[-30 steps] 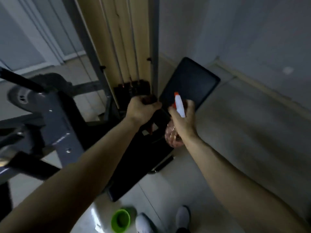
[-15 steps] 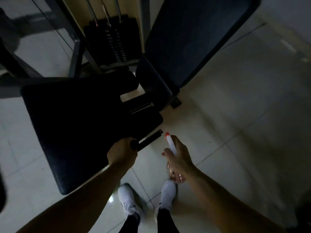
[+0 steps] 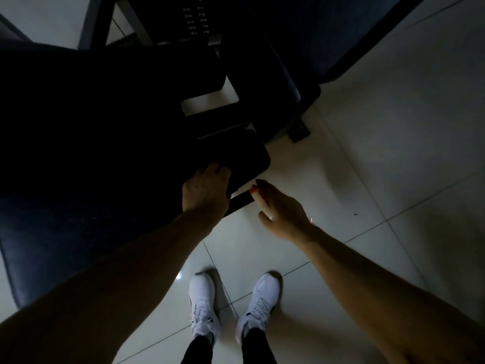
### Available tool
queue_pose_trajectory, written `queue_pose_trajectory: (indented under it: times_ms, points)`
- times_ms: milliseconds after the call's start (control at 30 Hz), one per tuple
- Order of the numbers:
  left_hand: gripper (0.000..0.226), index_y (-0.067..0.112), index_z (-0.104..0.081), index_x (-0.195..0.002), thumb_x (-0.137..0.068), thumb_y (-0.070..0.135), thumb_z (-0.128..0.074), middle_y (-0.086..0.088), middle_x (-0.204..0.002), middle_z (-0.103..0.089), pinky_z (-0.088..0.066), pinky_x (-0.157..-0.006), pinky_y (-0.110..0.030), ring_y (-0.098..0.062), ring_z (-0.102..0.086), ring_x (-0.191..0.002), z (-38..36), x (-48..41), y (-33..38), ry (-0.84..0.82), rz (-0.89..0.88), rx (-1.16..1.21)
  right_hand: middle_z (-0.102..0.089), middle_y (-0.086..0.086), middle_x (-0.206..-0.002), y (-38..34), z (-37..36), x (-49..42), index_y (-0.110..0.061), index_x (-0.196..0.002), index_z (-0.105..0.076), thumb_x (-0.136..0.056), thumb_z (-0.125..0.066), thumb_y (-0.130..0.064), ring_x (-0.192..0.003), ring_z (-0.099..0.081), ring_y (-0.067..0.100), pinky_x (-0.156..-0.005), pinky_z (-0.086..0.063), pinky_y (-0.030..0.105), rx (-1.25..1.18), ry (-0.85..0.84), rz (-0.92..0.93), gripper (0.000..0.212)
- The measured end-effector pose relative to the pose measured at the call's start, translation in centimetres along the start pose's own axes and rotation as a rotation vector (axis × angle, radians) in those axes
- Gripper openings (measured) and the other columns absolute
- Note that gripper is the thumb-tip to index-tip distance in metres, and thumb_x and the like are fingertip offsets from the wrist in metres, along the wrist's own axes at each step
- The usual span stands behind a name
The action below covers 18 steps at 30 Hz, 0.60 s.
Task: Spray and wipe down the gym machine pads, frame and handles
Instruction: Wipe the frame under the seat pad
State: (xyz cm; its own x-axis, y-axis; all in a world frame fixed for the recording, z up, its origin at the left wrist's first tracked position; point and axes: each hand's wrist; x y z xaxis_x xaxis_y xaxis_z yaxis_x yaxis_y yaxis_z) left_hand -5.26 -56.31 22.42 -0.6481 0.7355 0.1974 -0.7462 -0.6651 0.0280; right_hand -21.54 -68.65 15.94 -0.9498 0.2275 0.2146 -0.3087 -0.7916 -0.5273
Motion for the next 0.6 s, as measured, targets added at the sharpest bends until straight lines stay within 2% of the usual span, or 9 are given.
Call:
queue_pose_trajectory:
  times_ms: [100,300,433,533,600]
  points:
    - [0.045,0.026,-0.061,-0.119,-0.081,0.039,-0.083,0.003,-0.121,-0.063,-0.042,-0.066,-0.027,-0.02,-0.067,-0.101,0.2,-0.4,-0.1,-0.032,0.036,0.043,-0.034,0.013,-0.165,-0.2,-1.4,0.4,-0.012,-0.156,-0.04,-0.097,-0.063,-0.021,-0.123,-0.065,0.029,-0.082,-0.061,0.031,-0.039,0.024,-0.032,0.064]
    - [0.044,0.027,-0.06,-0.12,-0.081,0.027,-0.081,0.004,-0.122,-0.062,-0.038,-0.064,-0.026,-0.018,-0.064,-0.097,-0.2,-2.1,0.7,-0.012,0.027,0.098,-0.024,0.008,-0.17,-0.8,-2.1,0.6,-0.013,-0.161,-0.031,-0.1,-0.061,-0.023,-0.136,-0.057,0.024,-0.093,-0.055,0.024,-0.089,0.062,-0.103,0.068]
    - [0.046,0.025,-0.059,-0.124,-0.083,0.027,-0.081,0.001,-0.125,-0.062,-0.042,-0.066,-0.028,-0.02,-0.064,-0.1,-0.8,-3.1,1.5,0.017,0.107,0.149,-0.017,0.0,-0.172,-0.7,-2.1,0.5,-0.019,-0.164,-0.024,-0.104,-0.056,-0.027,-0.148,-0.043,0.019,-0.103,-0.042,0.021,-0.096,0.045,-0.111,0.069]
    - [0.048,0.025,-0.058,-0.127,-0.086,0.039,-0.079,0.0,-0.128,-0.061,-0.045,-0.069,-0.028,-0.02,-0.064,-0.105,0.7,-2.9,0.2,-0.03,0.021,0.159,-0.027,-0.001,-0.169,-1.5,-1.2,0.6,-0.019,-0.164,-0.026,-0.105,-0.055,-0.028,-0.148,-0.041,0.018,-0.11,-0.038,0.023,-0.262,0.064,-0.224,0.066]
    - [0.043,0.026,-0.06,-0.129,-0.089,0.034,-0.075,0.001,-0.13,-0.061,-0.041,-0.072,-0.028,-0.02,-0.064,-0.108,2.9,-1.8,-1.7,-0.015,0.031,0.207,-0.042,0.005,-0.161,-2.2,-1.0,1.1,-0.015,-0.16,-0.034,-0.1,-0.055,-0.031,-0.14,-0.049,0.017,-0.11,-0.042,0.023,-0.402,0.198,-0.313,0.066]
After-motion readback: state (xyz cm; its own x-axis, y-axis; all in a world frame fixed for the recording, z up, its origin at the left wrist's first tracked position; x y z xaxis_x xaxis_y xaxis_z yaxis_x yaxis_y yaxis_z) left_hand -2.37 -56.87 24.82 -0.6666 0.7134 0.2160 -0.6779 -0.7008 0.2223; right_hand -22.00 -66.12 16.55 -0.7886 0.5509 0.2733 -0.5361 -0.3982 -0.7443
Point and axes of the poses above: each hand's wrist, its own x-axis away from the middle knuckle, its own z-axis out of the back of the hand, y = z × x
